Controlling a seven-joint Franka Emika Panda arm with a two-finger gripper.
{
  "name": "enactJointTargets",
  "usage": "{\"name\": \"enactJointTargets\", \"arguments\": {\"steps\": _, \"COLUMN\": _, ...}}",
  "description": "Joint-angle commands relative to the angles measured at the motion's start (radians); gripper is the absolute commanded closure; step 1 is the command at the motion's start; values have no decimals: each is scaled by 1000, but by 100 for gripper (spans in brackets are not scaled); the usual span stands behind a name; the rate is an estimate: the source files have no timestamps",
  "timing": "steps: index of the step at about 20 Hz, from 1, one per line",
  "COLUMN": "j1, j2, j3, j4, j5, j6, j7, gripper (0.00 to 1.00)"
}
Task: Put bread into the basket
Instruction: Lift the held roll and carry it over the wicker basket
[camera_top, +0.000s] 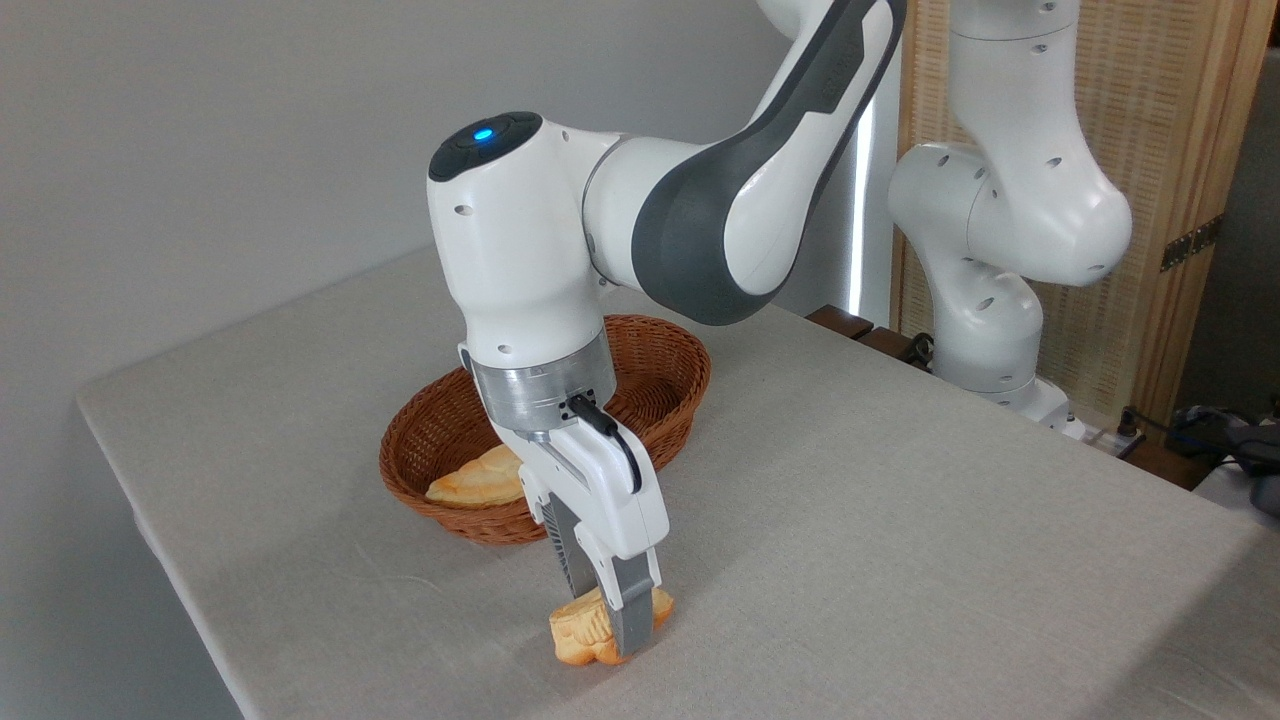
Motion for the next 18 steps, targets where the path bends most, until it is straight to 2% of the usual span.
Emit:
{"name": "enactJointTargets", "arguments": {"steps": 1, "j1": 0, "j2": 0, "j3": 4, "j4": -5, "j5": 1, "j6": 25, "j7": 15, "gripper": 56}}
{"name": "enactJointTargets", "arguments": {"steps": 5, "j1": 2, "j2": -6, "j3": 7, "j4": 2, "j5": -8, "j6": 27, "j7": 15, "gripper": 55}}
{"name": "enactJointTargets", "arguments": {"steps": 7, "j1": 3, "j2": -22, "j3": 11, "j4": 16, "j5": -62, "j6": 25, "j7": 16, "gripper": 55}}
{"name": "enactJointTargets", "arguments": {"steps": 9, "j1": 3, "j2": -36, "j3": 11, "j4": 33, "j5": -90, "j6": 25, "j7": 16, "gripper": 55}}
{"name": "enactJointTargets", "arguments": {"steps": 11, "j1": 3, "j2": -57, "j3": 13, "j4": 42, "j5": -149, "j6": 25, "j7": 15, "gripper": 51}}
{"name": "enactJointTargets", "arguments": {"steps": 13, "j1": 3, "j2": -85, "j3": 13, "j4": 71, "j5": -217, "j6": 22, "j7": 15, "gripper": 51}}
{"name": "enactJointTargets", "arguments": {"steps": 18, "j1": -6, "j2": -151, "j3": -2, "j4": 71, "j5": -349, "j6": 8, "j7": 4, "gripper": 51}}
